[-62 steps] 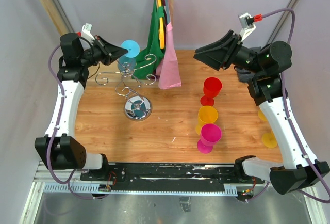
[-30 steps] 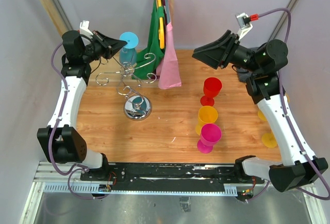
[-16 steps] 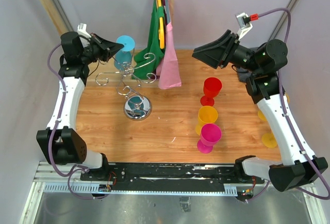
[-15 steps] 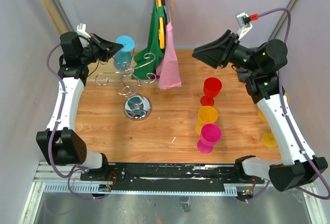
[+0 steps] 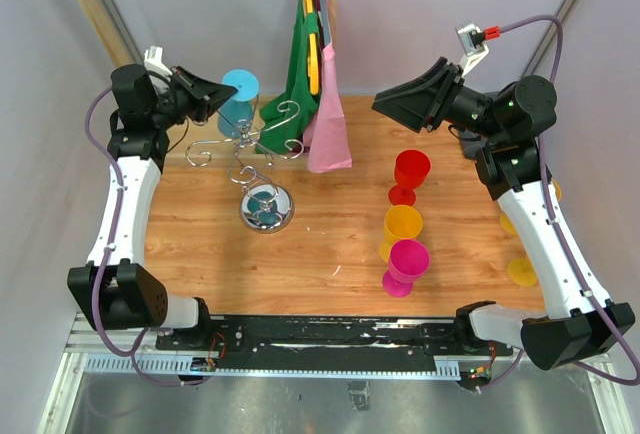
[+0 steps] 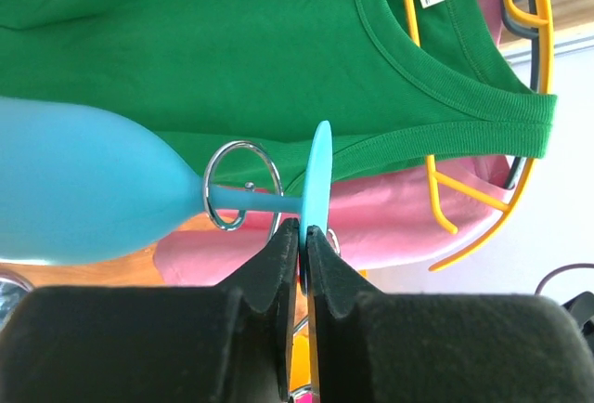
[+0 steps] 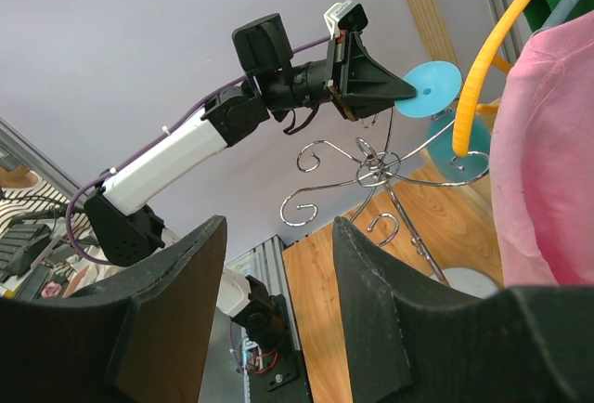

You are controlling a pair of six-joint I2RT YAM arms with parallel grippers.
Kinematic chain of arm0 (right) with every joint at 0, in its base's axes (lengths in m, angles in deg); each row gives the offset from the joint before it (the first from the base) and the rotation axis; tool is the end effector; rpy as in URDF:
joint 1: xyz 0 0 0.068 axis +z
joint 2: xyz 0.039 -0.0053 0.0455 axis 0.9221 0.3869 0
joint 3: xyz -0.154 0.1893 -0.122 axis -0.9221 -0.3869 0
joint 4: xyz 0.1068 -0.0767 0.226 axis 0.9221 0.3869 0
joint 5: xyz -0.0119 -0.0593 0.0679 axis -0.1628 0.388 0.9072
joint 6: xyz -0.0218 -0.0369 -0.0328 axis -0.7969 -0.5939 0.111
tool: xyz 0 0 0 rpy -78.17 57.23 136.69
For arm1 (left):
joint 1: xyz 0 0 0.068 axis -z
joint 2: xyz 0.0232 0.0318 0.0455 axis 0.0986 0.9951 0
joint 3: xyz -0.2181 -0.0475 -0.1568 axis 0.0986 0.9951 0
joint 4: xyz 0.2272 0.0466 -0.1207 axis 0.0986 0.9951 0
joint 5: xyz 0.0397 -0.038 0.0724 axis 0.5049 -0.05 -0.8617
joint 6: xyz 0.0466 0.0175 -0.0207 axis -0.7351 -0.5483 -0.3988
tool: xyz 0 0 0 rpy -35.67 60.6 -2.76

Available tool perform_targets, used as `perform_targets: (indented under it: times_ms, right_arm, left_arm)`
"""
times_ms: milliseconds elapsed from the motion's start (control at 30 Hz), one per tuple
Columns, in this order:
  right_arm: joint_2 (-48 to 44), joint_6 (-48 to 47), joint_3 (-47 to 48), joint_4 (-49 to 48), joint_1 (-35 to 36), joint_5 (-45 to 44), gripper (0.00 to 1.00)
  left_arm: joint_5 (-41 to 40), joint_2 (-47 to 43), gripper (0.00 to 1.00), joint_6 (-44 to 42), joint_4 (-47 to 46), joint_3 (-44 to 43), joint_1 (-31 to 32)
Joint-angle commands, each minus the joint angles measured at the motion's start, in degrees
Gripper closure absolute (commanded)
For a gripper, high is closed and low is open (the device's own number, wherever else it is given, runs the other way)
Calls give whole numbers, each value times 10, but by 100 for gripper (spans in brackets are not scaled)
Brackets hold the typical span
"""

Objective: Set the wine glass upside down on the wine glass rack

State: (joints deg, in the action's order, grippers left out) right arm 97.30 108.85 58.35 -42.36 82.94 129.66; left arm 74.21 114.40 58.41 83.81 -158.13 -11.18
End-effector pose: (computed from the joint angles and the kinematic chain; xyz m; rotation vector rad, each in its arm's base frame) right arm 0.2242 0.0934 0.5113 -0.5618 1.3478 1.5084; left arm 0.3103 0.0090 0.4204 -0.5033 1.7915 -1.1801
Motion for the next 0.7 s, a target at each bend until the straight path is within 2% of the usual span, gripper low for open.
perform_targets:
  times_ms: [0, 67, 167, 267, 500, 667]
  right_arm:
    - [-4, 6, 0, -23, -6, -3, 49]
    - [-5, 7, 1, -23, -5, -3, 49]
    - [-5, 8, 1, -23, -3, -4, 49]
    - [-7, 8, -2, -22, -1, -5, 49]
    - [-14, 5, -6, -15, -1, -9, 49]
    - [-15, 1, -8, -7, 0, -11, 49]
  left_arm:
    - [1, -24, 86, -19, 6, 0, -7]
    - [0, -25, 82, -24, 13, -4, -7]
    - [0, -23, 80, -29, 21, -4, -7]
    - [2, -26, 74, -33, 23, 1, -7]
    - [-8, -35, 71, -59, 59, -5, -10]
    - [-16, -47, 60, -76, 84, -6, -11]
